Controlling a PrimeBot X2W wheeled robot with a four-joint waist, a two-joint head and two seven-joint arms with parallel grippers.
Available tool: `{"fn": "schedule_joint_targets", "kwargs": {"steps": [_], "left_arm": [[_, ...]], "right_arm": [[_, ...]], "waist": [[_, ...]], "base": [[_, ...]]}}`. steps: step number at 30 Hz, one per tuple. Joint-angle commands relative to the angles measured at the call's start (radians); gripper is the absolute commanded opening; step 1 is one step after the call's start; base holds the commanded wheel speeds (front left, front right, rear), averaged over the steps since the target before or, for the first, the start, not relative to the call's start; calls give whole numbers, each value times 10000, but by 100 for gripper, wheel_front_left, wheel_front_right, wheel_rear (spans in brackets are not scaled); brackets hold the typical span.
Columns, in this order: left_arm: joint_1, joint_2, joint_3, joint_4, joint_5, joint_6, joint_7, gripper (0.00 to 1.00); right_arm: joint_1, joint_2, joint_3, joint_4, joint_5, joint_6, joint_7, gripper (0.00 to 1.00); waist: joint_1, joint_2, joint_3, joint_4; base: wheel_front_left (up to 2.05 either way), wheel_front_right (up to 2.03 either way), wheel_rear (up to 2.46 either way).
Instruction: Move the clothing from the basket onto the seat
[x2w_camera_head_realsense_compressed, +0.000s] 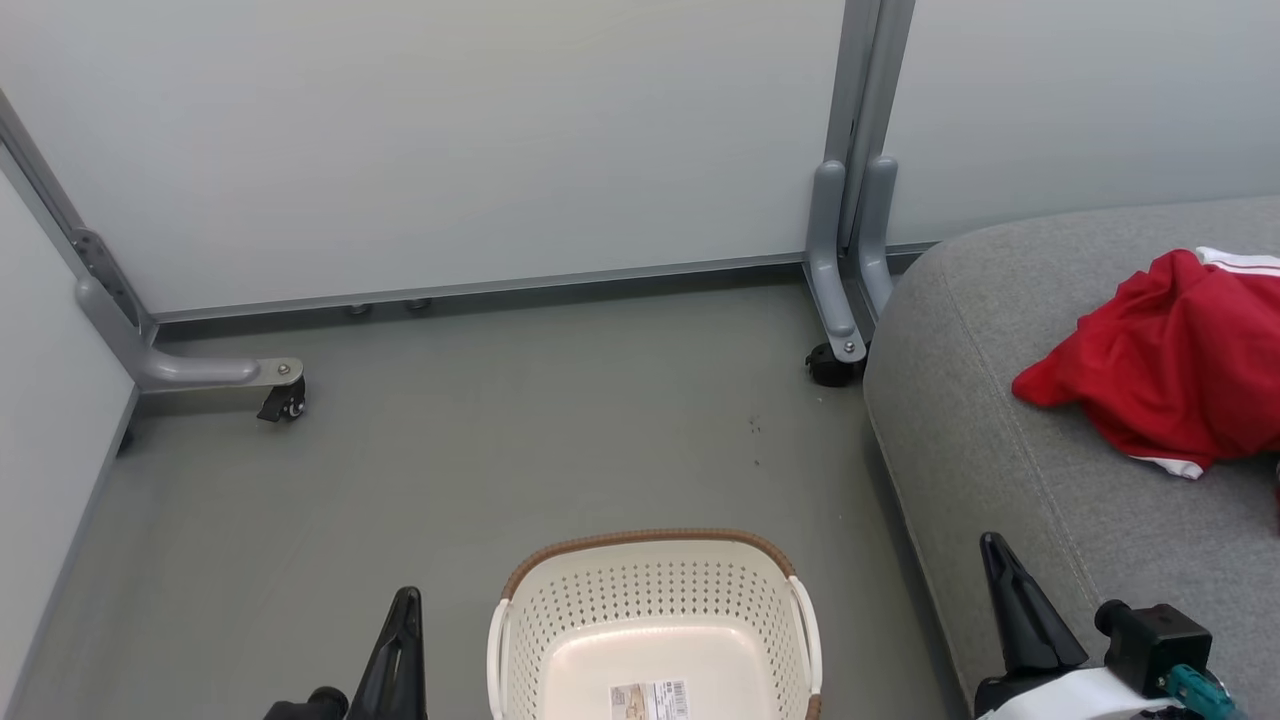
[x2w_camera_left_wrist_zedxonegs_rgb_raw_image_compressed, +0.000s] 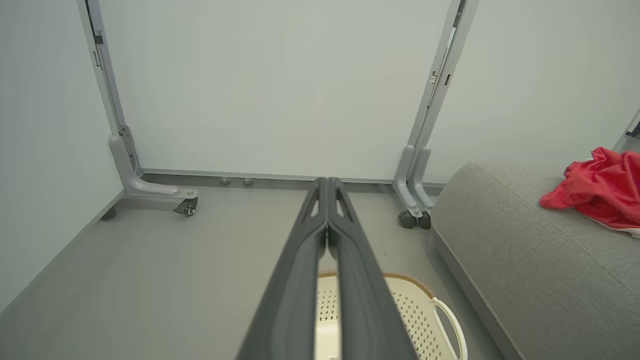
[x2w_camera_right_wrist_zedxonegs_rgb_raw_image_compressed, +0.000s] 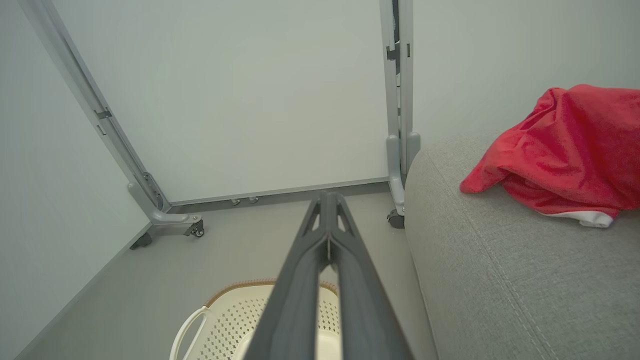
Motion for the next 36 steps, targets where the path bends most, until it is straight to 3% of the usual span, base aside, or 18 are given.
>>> {"fn": "schedule_joint_targets", "kwargs": {"steps": [1,36], "left_arm": [[-232,67,120,-74,-577,-71,82,0],[-1573,341,938,884,-6466,-666,1243,0]], "right_arm": [[-253,-34,-68,-101,557,-1,91,0],[-1249,-27,-597,455,6209,-4,1338,0]], "waist": [[0,0,13,4],[0,0,264,57]], "base": [[0,0,0],[0,0,0]]}}
